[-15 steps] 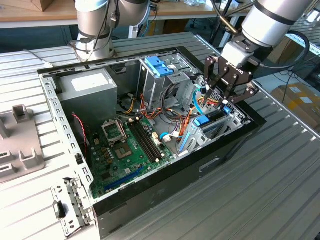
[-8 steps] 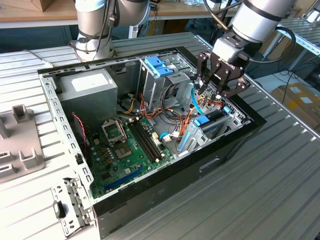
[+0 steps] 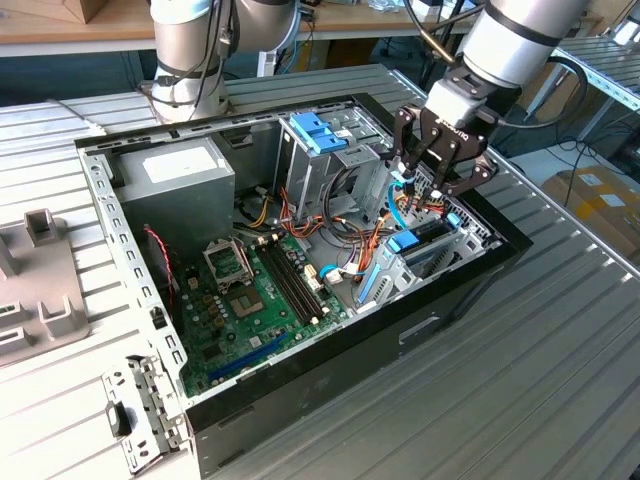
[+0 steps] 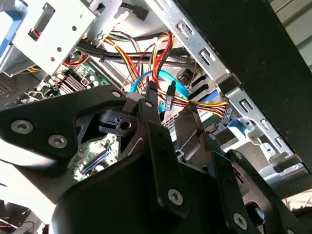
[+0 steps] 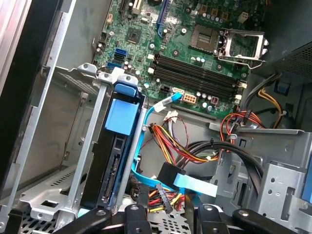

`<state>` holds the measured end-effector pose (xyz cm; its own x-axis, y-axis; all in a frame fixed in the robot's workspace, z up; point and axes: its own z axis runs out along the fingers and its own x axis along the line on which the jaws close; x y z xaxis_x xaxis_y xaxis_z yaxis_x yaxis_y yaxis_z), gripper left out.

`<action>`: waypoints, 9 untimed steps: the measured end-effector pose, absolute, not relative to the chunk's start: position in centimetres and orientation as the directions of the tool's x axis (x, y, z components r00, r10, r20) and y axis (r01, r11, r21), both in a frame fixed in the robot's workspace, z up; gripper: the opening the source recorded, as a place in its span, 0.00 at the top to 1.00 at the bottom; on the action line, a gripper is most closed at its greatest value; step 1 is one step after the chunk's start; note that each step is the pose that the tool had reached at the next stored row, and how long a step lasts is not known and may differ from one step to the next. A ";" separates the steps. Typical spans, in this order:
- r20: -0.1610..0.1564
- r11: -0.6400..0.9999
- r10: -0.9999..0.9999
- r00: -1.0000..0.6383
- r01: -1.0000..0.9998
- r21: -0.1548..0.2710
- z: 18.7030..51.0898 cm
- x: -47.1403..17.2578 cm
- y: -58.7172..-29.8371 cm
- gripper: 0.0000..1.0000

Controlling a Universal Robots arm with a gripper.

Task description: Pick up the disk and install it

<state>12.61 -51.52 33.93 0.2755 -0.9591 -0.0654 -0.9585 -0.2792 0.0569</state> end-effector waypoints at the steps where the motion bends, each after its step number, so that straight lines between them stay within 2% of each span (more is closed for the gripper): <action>1: -0.065 -0.279 -0.959 0.276 -0.959 0.057 33.9 12.6 -51.5 0.58; 4: -0.065 -0.279 -0.959 0.275 -0.959 0.057 33.9 12.6 -51.5 0.59; 5: -0.065 -0.279 -0.959 0.275 -0.959 0.057 33.9 12.6 -51.5 0.66; 6: -0.065 -0.279 -0.959 0.275 -0.959 0.057 33.9 12.6 -51.5 0.66; 9: -0.065 -0.279 -0.959 0.275 -0.959 0.057 33.9 12.6 -51.5 0.84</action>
<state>12.62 -51.52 33.93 0.2755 -0.9591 -0.0654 -0.9585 -0.2792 0.0569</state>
